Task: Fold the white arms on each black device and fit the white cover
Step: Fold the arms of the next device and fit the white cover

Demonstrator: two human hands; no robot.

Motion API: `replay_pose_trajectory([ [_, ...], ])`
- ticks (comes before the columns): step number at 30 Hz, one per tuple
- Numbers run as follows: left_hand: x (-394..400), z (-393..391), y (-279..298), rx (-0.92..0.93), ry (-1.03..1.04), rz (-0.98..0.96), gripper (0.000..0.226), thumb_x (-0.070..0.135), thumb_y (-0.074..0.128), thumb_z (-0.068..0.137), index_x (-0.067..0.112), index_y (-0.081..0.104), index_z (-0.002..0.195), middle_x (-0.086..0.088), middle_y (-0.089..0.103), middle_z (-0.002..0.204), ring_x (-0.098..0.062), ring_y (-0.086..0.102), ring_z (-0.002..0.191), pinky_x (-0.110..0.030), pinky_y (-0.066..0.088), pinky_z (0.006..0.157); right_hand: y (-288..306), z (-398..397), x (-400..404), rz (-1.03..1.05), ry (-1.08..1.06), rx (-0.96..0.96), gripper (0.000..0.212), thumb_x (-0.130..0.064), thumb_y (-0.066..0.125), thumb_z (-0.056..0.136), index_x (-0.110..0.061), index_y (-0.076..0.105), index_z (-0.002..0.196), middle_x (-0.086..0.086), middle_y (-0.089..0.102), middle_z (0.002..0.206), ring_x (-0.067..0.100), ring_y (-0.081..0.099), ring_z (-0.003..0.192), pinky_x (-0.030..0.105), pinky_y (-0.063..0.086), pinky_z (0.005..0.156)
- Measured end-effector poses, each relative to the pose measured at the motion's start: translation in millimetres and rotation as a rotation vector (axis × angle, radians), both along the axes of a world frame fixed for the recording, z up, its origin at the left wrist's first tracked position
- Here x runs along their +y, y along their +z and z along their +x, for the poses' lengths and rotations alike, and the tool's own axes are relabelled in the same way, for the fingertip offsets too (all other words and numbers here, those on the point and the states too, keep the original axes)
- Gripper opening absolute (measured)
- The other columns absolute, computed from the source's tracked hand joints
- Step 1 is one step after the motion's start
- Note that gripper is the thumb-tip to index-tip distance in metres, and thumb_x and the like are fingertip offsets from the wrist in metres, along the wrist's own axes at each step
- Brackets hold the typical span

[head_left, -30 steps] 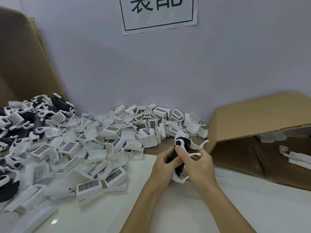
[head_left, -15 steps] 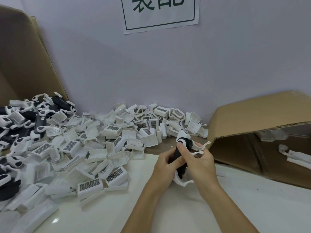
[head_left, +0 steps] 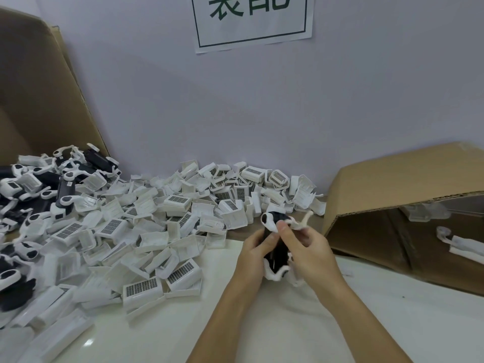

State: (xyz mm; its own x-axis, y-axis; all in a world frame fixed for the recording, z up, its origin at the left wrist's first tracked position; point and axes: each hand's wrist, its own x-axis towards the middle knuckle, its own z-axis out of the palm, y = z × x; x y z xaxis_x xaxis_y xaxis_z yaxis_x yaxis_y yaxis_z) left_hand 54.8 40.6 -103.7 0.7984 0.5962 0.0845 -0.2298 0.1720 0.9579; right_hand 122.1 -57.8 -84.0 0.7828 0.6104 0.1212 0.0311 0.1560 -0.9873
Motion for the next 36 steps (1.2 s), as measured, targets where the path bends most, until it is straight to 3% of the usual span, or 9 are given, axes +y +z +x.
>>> replay_pose_trajectory([
  [3, 4.0, 4.8, 0.9, -0.034, 0.110, -0.280, 0.040, 0.028, 0.060, 0.088, -0.002, 0.061, 0.115, -0.025, 0.065, 0.101, -0.035, 0.063, 0.089, -0.038, 0.050, 0.074, -4.5, 0.0, -3.9, 0.039, 0.055, 0.023, 0.040, -0.050, 0.055, 0.088, -0.023, 0.068, 0.114, -0.005, 0.075, 0.106, 0.006, 0.070, 0.099, 0.017, 0.052, 0.073],
  [5, 8.4, 3.3, 2.5, -0.048, 0.126, -0.465, 0.040, 0.030, 0.051, 0.098, -0.005, 0.059, 0.116, -0.025, 0.069, 0.091, -0.032, 0.065, 0.073, -0.032, 0.055, 0.063, -11.4, -1.7, -3.0, 0.010, -0.002, 0.063, 0.027, -0.037, 0.045, 0.102, -0.024, 0.066, 0.113, -0.001, 0.074, 0.108, 0.014, 0.069, 0.101, 0.027, 0.050, 0.076],
  [7, 14.7, 0.8, 2.6, -0.104, 0.138, -0.660, 0.036, 0.030, 0.046, 0.102, -0.003, 0.060, 0.108, -0.022, 0.070, 0.083, -0.031, 0.064, 0.069, -0.034, 0.058, 0.060, -16.9, -2.9, -0.6, -0.012, -0.033, 0.083, 0.030, -0.024, 0.039, 0.107, -0.018, 0.067, 0.114, 0.007, 0.071, 0.105, 0.024, 0.067, 0.095, 0.034, 0.049, 0.076],
  [10, 18.1, -1.1, 3.3, -0.188, 0.181, -0.763, 0.029, 0.027, 0.046, 0.103, 0.002, 0.060, 0.103, -0.021, 0.066, 0.083, -0.032, 0.061, 0.075, -0.043, 0.055, 0.071, -18.6, -4.0, 0.9, -0.109, -0.039, 0.013, 0.030, -0.001, 0.042, 0.100, -0.010, 0.069, 0.110, 0.011, 0.065, 0.090, 0.024, 0.066, 0.076, 0.035, 0.051, 0.068],
  [13, 17.2, -0.7, 2.1, -0.186, 0.164, -0.707, 0.035, 0.031, 0.044, 0.103, 0.002, 0.063, 0.103, -0.017, 0.069, 0.081, -0.029, 0.063, 0.071, -0.038, 0.051, 0.071, -19.1, -7.4, 1.7, -0.251, 0.035, -0.102, 0.038, 0.010, 0.046, 0.088, -0.017, 0.067, 0.104, 0.011, 0.070, 0.081, 0.021, 0.071, 0.067, 0.037, 0.056, 0.068],
  [17, 14.1, -1.2, -1.0, -0.085, 0.072, -0.544, 0.057, 0.047, 0.046, 0.097, -0.001, 0.059, 0.124, -0.018, 0.063, 0.098, -0.026, 0.059, 0.058, -0.021, 0.044, 0.044, -19.7, -14.8, 5.7, -0.175, 0.202, -0.064, 0.030, 0.005, 0.053, 0.091, -0.018, 0.066, 0.107, 0.014, 0.074, 0.088, 0.027, 0.072, 0.075, 0.032, 0.057, 0.066],
  [20, 11.5, 0.7, -3.1, -0.122, 0.072, -0.470, 0.068, 0.047, 0.057, 0.083, 0.001, 0.055, 0.133, -0.022, 0.062, 0.112, -0.030, 0.057, 0.074, -0.024, 0.045, 0.042, -21.5, -16.8, 8.9, -0.088, 0.207, 0.038, 0.012, -0.008, 0.059, 0.096, -0.013, 0.066, 0.103, 0.007, 0.073, 0.083, 0.020, 0.067, 0.070, 0.031, 0.051, 0.066],
  [27, 7.7, 2.2, -4.1, -0.172, 0.067, -0.375, 0.025, 0.037, 0.064, 0.083, 0.019, 0.076, 0.095, -0.017, 0.072, 0.102, -0.030, 0.064, 0.068, -0.024, 0.044, 0.038, -27.4, -15.0, 12.0, -0.036, 0.155, 0.144, 0.011, -0.007, 0.056, 0.096, -0.007, 0.066, 0.103, 0.010, 0.070, 0.083, 0.018, 0.064, 0.067, 0.032, 0.051, 0.066],
  [36, 6.0, 1.6, -3.0, -0.173, 0.067, -0.364, 0.030, 0.036, 0.064, 0.084, 0.014, 0.073, 0.102, -0.019, 0.071, 0.104, -0.032, 0.063, 0.073, -0.027, 0.046, 0.040, -30.7, -11.8, 11.3, -0.022, 0.190, 0.170, 0.016, -0.002, 0.053, 0.095, -0.007, 0.065, 0.105, 0.008, 0.070, 0.083, 0.015, 0.063, 0.068, 0.030, 0.050, 0.066],
])
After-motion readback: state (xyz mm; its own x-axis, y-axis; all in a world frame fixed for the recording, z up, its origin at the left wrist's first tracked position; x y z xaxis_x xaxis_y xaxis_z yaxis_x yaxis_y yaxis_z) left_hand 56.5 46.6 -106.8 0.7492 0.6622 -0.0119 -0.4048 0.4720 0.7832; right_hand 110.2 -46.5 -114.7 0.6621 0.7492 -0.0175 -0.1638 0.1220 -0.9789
